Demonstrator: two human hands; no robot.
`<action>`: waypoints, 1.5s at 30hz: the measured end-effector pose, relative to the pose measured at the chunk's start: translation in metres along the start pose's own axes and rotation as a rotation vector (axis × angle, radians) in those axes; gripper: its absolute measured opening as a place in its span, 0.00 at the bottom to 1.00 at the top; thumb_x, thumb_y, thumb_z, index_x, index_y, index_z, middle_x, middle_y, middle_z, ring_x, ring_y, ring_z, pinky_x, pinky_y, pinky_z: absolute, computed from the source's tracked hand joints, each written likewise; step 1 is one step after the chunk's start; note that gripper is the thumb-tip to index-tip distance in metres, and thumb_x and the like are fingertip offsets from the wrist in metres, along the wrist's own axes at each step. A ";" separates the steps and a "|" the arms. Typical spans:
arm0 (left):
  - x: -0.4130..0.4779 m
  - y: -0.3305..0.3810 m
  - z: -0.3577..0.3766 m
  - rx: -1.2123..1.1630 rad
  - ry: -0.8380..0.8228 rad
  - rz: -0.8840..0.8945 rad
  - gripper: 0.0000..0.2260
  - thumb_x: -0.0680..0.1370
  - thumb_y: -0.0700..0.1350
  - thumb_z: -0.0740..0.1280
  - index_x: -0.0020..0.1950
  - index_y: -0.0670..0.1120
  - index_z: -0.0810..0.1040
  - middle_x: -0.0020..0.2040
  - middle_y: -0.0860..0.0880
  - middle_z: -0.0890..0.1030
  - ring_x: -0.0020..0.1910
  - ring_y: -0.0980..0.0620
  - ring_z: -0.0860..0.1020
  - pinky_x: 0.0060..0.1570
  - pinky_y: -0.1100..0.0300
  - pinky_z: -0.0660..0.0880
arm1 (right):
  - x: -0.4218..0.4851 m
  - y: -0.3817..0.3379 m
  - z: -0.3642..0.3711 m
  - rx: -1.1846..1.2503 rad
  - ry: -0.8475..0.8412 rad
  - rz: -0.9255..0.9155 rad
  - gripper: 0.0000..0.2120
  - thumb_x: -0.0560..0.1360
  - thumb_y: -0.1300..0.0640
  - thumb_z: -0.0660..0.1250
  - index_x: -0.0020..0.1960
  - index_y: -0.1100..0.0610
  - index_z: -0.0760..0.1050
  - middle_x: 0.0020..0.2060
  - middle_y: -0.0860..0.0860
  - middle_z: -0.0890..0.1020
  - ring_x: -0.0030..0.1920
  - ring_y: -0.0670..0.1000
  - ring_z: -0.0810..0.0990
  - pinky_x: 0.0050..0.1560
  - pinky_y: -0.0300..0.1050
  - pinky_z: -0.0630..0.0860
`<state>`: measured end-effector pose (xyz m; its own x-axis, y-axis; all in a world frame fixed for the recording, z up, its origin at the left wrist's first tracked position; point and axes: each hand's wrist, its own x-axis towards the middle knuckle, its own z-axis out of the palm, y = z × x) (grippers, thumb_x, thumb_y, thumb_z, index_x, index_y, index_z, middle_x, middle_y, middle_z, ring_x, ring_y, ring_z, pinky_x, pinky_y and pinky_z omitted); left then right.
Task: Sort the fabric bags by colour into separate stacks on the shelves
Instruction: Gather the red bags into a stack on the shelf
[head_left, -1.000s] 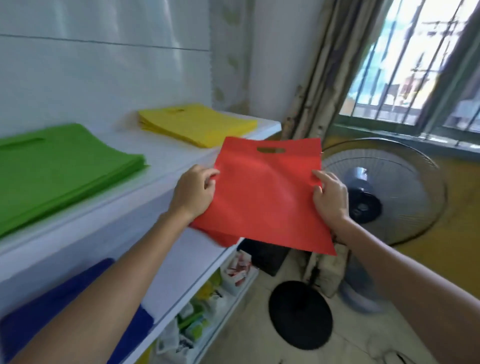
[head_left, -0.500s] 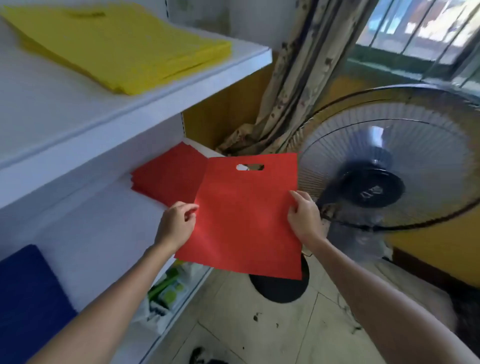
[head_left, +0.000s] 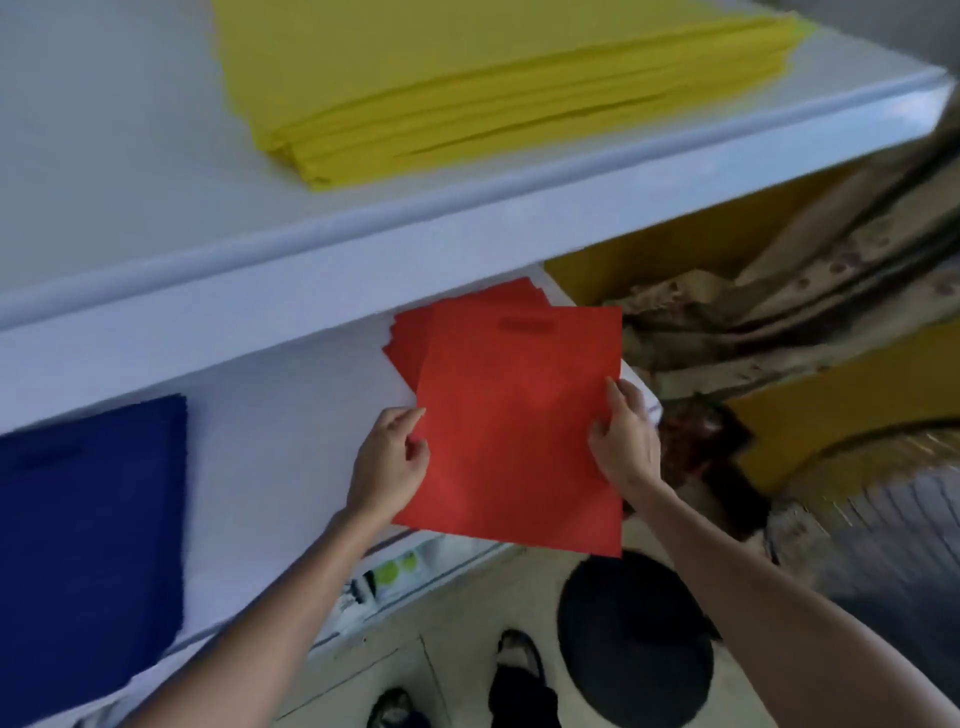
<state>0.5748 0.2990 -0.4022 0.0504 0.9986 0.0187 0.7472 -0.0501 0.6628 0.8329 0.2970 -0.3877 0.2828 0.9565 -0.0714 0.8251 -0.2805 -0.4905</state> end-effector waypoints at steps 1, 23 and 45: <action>0.009 -0.001 0.005 0.030 0.040 -0.031 0.18 0.76 0.37 0.63 0.66 0.42 0.74 0.60 0.47 0.74 0.51 0.50 0.76 0.53 0.63 0.69 | 0.027 -0.005 0.004 -0.013 -0.026 -0.064 0.28 0.74 0.65 0.58 0.73 0.57 0.60 0.71 0.52 0.60 0.61 0.58 0.73 0.56 0.52 0.74; -0.084 -0.005 -0.025 0.224 0.141 -0.510 0.20 0.79 0.45 0.60 0.71 0.45 0.65 0.67 0.42 0.68 0.65 0.44 0.67 0.66 0.55 0.64 | 0.033 -0.074 0.056 -0.388 -0.248 -0.504 0.22 0.75 0.60 0.57 0.69 0.58 0.62 0.64 0.58 0.70 0.64 0.59 0.67 0.61 0.54 0.67; -0.474 0.004 -0.373 0.509 1.010 -0.696 0.11 0.74 0.36 0.66 0.56 0.41 0.78 0.54 0.43 0.75 0.53 0.44 0.75 0.53 0.55 0.71 | -0.432 -0.473 -0.024 0.438 -0.417 -1.563 0.24 0.74 0.66 0.57 0.69 0.58 0.65 0.61 0.56 0.73 0.58 0.58 0.75 0.52 0.54 0.75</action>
<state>0.3070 -0.1671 -0.1290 -0.7873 0.3834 0.4829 0.5906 0.6940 0.4119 0.3323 0.0147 -0.1040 -0.8221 0.2508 0.5111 -0.0405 0.8697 -0.4919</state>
